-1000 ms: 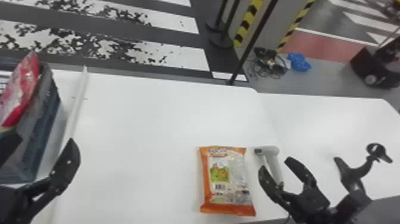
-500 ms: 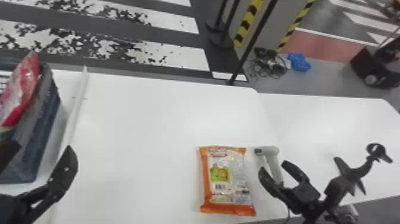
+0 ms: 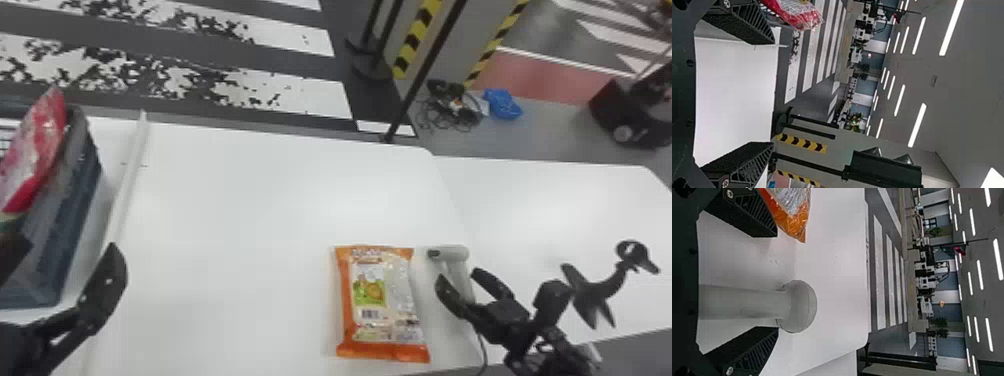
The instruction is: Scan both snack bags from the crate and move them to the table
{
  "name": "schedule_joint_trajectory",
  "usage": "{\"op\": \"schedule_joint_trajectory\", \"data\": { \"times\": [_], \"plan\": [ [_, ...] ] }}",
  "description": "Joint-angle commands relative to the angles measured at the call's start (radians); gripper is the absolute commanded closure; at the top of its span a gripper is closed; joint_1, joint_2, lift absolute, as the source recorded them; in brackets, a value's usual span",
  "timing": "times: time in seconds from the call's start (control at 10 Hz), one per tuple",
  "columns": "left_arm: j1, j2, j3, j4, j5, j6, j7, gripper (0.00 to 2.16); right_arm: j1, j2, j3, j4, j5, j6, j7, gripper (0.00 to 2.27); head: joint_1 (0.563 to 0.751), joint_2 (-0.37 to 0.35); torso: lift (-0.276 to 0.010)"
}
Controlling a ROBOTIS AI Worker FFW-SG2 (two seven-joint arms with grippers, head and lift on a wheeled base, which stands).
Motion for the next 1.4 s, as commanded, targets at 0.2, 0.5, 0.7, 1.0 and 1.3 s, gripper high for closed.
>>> {"op": "schedule_joint_trajectory", "data": {
  "times": [0.2,0.5,0.7,1.0,1.3],
  "plan": [
    [-0.027,-0.004,-0.009,0.016,-0.011,0.018,0.0,0.08,-0.095,-0.053,0.018,0.108,0.04,0.191,-0.017,1.89,0.695,-0.35,-0.087],
    [-0.03,-0.006,-0.014,0.01,-0.011,0.015,-0.001,0.08,-0.062,-0.043,0.013,0.077,0.043,0.151,-0.036,2.24,0.695,-0.35,-0.087],
    [-0.03,-0.003,-0.015,0.007,-0.011,0.015,-0.001,0.08,-0.003,-0.001,-0.016,-0.009,0.02,0.136,-0.073,2.24,0.695,-0.35,-0.087],
    [-0.052,0.005,-0.02,0.018,-0.011,0.018,0.005,0.08,0.156,0.125,-0.087,-0.256,-0.075,0.142,-0.097,2.24,0.695,-0.35,-0.087],
    [-0.069,0.028,-0.04,0.023,-0.008,0.025,0.022,0.08,0.307,0.235,-0.154,-0.486,-0.196,0.243,-0.097,2.24,0.695,-0.35,-0.087]
  ]
}}
